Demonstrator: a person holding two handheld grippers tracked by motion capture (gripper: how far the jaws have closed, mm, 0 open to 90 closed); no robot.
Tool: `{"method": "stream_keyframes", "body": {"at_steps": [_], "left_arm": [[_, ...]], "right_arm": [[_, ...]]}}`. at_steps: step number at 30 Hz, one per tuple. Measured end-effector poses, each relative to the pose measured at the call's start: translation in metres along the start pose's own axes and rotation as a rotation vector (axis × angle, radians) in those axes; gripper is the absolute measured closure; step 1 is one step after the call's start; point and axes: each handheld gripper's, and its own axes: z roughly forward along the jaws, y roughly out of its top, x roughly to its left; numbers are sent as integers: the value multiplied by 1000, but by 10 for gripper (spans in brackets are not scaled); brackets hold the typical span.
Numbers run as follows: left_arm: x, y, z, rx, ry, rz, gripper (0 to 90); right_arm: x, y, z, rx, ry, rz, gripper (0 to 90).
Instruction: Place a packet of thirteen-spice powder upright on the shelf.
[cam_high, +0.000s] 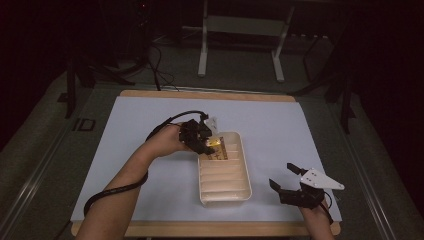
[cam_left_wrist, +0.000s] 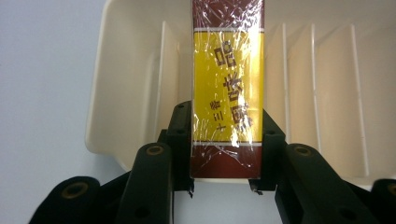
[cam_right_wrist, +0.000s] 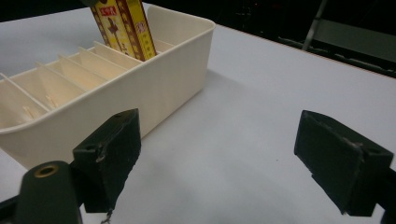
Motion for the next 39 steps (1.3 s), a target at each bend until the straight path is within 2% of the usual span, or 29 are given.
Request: {"method": "stream_keyframes", "body": {"at_steps": [9, 10, 15, 18, 21, 27, 31, 36, 39], "left_arm": [[2, 2, 17, 57, -8, 8, 675], [2, 2, 19, 66, -9, 19, 675], [3, 5, 27, 80, -12, 26, 675], [3, 9, 29, 76, -15, 20, 675], [3, 12, 30, 83, -16, 32, 673], [6, 14, 31, 80, -24, 12, 670], [5, 15, 30, 87, -20, 19, 667], [4, 12, 20, 32, -24, -4, 631], [3, 11, 14, 25, -21, -14, 634]], "right_arm": [[0, 0, -1, 0, -1, 1, 148], [0, 0, -1, 1, -2, 1, 148], [0, 0, -1, 0, -2, 2, 148], [-1, 0, -1, 0, -2, 2, 148], [0, 0, -1, 0, -1, 2, 148], [-1, 0, -1, 1, -1, 3, 148], [0, 0, -1, -1, -2, 0, 149], [-1, 0, -1, 0, -2, 3, 148], [0, 0, -1, 1, 0, 2, 148]]}}
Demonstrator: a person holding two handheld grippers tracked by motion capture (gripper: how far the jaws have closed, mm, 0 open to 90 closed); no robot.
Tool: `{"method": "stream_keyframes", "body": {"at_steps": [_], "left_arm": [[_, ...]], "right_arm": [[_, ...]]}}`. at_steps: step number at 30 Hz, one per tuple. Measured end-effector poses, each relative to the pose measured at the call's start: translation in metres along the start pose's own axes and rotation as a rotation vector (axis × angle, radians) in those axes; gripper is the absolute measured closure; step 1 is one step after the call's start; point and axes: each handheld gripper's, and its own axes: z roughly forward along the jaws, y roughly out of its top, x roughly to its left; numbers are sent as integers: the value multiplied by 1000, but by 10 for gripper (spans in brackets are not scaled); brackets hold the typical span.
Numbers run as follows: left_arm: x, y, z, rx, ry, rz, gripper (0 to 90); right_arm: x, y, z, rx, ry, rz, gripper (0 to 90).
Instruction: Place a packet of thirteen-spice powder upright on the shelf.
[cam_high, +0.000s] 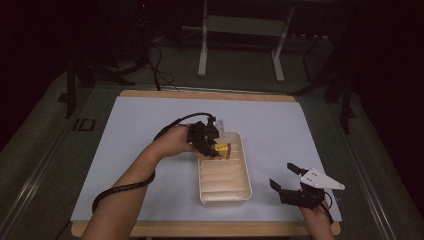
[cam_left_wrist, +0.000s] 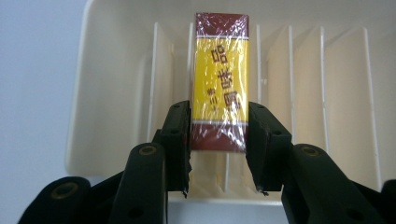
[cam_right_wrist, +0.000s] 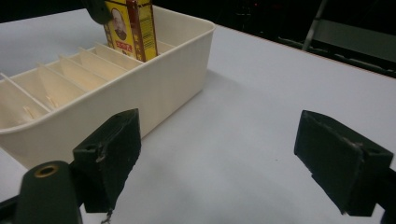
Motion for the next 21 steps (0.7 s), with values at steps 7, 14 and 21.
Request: {"method": "stream_keyframes", "body": {"at_steps": [7, 14, 21], "left_arm": [[-1, -6, -13, -19, 5, -15, 633], [-4, -8, -23, -15, 24, -12, 633], [-8, -16, -39, -31, 44, -29, 633]], "right_arm": [[0, 0, 0, -1, 2, -1, 148], [1, 0, 1, 2, 2, -3, 148], [0, 0, 1, 3, 1, -3, 149]]}}
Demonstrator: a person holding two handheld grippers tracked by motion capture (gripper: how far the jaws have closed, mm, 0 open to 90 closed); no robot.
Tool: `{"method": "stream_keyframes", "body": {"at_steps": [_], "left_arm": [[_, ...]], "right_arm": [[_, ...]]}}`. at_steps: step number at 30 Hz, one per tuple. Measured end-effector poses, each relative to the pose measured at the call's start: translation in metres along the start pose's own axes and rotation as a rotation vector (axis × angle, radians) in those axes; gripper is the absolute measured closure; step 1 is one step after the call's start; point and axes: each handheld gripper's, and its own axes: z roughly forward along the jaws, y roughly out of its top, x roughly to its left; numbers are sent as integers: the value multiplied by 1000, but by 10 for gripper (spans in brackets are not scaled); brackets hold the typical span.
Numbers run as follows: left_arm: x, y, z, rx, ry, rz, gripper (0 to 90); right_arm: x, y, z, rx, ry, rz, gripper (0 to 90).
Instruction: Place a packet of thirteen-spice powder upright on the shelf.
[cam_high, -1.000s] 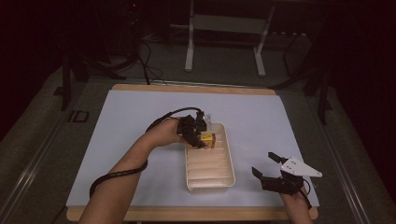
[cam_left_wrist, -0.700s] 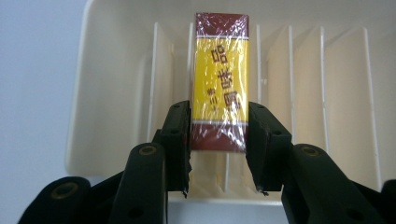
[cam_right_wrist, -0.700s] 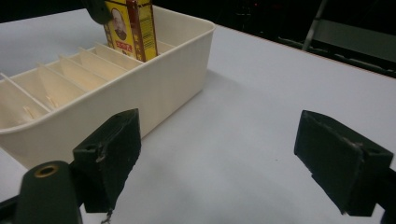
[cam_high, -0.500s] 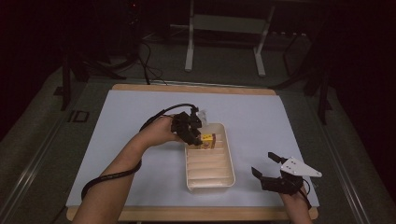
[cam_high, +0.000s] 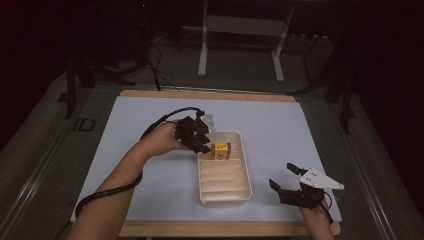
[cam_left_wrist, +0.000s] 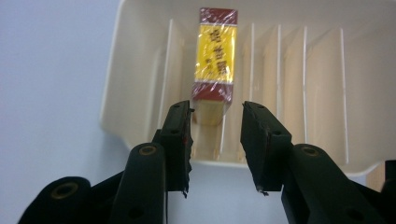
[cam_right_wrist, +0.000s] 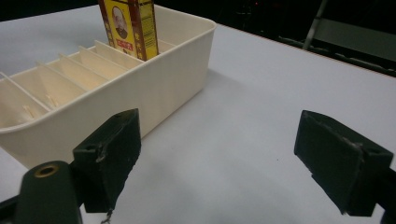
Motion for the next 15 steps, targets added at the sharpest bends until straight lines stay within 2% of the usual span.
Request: {"method": "stream_keyframes", "body": {"at_steps": [3, 5, 6, 8, 10, 11, 12, 13, 14, 15], "left_arm": [[-3, -3, -5, -2, 8, -6, 631], [-4, -5, -7, -4, 11, -14, 598], [-5, -8, -10, -11, 15, -30, 560], [-5, -11, -13, -15, 18, -40, 547], [-5, -15, -15, -18, 27, -56, 449], [-5, -15, -15, -18, 27, -56, 428], [-5, -20, -18, -36, 18, -65, 428], [-4, -22, -19, -51, 0, -77, 333], [-4, -23, -20, -58, -5, -85, 276], [-3, -26, -21, -69, -12, -110, 276]], "right_arm": [[0, 0, 0, 0, -1, 1, 148], [0, 0, 0, 1, -1, 1, 148], [0, 0, 0, 1, -2, 1, 148], [0, 0, 0, 1, -2, 1, 148], [0, 0, 1, 2, -1, 0, 148], [0, 0, 1, 2, -1, 0, 148], [0, 0, 1, 2, -2, -1, 148], [1, 0, 1, 3, -2, -2, 148], [1, 0, 1, 3, -1, -2, 148], [1, 0, 1, 3, -1, -2, 148]]}}
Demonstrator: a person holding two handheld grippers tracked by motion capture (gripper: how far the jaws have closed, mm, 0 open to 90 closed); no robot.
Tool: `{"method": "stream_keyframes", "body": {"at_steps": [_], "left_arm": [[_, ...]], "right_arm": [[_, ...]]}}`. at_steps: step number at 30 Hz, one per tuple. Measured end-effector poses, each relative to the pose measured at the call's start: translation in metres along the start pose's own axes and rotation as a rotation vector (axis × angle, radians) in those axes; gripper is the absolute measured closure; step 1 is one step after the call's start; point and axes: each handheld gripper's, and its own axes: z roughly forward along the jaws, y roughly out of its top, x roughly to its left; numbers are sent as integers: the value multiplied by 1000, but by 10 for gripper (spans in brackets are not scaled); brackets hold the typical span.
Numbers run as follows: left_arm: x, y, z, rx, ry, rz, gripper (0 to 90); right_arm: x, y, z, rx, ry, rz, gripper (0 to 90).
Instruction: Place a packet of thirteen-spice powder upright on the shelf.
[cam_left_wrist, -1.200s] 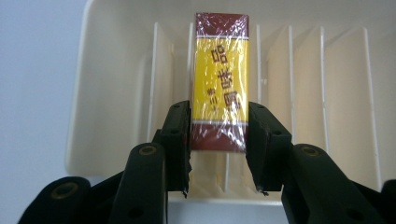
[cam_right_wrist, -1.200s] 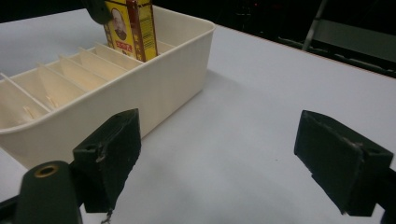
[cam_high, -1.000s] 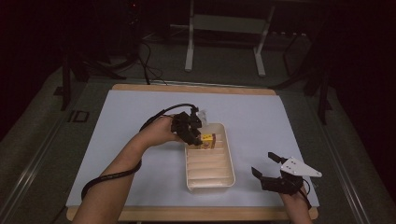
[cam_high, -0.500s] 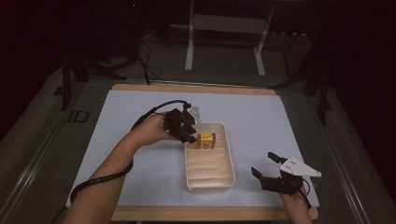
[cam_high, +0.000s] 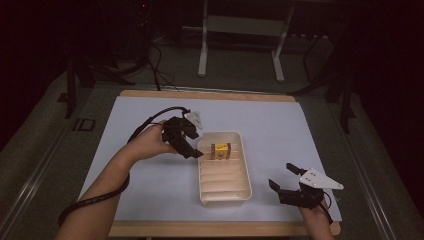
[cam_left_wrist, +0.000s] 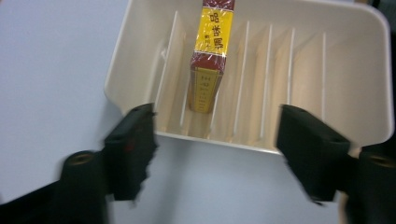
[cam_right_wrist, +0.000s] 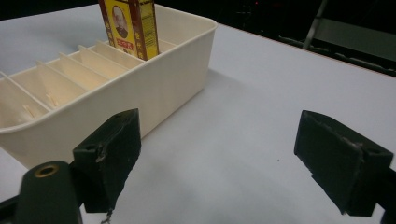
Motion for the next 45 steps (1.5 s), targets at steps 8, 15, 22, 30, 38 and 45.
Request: {"method": "stream_keyframes", "body": {"at_steps": [8, 15, 22, 30, 38, 45], "left_arm": [[4, -23, -5, -29, 30, -71, 54], [-3, -43, -6, -41, 78, -103, 16], [-9, -63, -11, -71, 106, -135, 16], [-15, -88, -8, -92, 114, -197, 16], [-28, -105, 4, -72, 143, -232, 16], [-40, -116, 14, -87, 140, -249, 16]], "right_arm": [[0, 0, 1, 3, 0, 3, 148], [0, -1, 2, 7, -1, 2, 148], [1, -1, 1, 7, -7, 2, 148], [1, 0, 1, 9, -9, 2, 148], [1, 0, 1, 9, -10, 2, 148], [1, 0, 1, 9, -11, 2, 148]]}}
